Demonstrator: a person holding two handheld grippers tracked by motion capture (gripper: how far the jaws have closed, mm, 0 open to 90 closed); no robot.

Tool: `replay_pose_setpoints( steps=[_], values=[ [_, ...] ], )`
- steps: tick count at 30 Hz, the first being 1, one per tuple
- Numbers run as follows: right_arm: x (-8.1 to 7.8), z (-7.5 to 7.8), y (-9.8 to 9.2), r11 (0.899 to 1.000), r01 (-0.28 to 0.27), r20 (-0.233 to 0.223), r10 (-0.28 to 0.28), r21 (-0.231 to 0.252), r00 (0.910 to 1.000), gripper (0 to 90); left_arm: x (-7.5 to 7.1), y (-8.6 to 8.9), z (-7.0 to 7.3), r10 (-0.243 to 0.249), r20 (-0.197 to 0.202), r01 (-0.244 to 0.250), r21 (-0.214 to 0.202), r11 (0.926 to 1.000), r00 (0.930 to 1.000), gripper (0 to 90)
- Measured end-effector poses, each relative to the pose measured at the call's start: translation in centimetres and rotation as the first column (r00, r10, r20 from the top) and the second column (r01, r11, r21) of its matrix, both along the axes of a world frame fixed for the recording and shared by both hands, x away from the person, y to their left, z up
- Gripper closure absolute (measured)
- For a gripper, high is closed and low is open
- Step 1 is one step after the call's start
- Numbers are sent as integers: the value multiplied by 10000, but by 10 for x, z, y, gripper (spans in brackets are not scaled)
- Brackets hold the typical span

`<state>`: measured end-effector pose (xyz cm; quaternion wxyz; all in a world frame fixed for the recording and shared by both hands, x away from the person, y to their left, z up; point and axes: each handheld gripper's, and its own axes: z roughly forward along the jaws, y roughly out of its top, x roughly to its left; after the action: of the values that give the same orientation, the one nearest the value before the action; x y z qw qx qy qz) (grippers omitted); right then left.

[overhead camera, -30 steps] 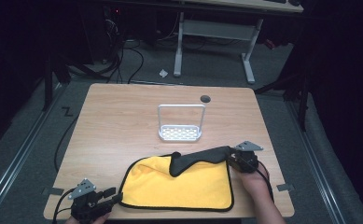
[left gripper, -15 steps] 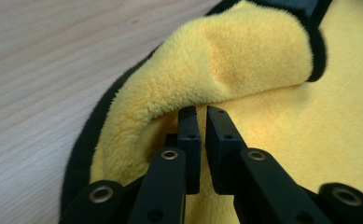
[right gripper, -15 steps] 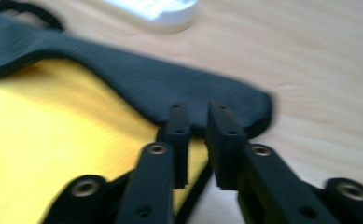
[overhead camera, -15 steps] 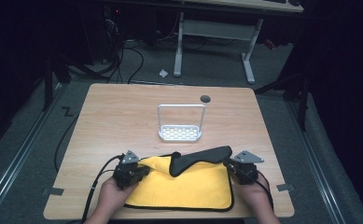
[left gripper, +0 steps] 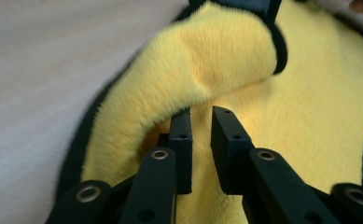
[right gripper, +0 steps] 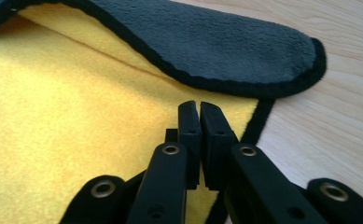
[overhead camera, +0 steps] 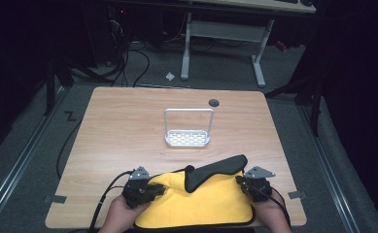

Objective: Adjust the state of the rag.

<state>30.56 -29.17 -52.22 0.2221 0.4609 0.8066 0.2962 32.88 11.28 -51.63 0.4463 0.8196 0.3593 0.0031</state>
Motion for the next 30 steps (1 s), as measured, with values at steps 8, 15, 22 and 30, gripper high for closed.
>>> replay_pose_setpoints(
  steps=[8,15,22,30],
  values=[
    [7,-1,-2,9997,-131,-39,132,201,9999,875,46,14,3,1392,-196,-1400,-477,9890,9901,637],
    [9,-1,-1,9996,-229,-15,229,146,9997,873,52,-29,-12,-59,-826,81,260,9996,9966,505],
    [10,-1,-1,9996,-244,-7,244,157,9997,872,42,-42,-10,-901,-677,946,658,9933,9936,617],
    [10,-1,0,9996,-224,-12,224,157,9997,872,35,-40,-4,-818,-9,817,777,9936,9966,826]
  ],
)
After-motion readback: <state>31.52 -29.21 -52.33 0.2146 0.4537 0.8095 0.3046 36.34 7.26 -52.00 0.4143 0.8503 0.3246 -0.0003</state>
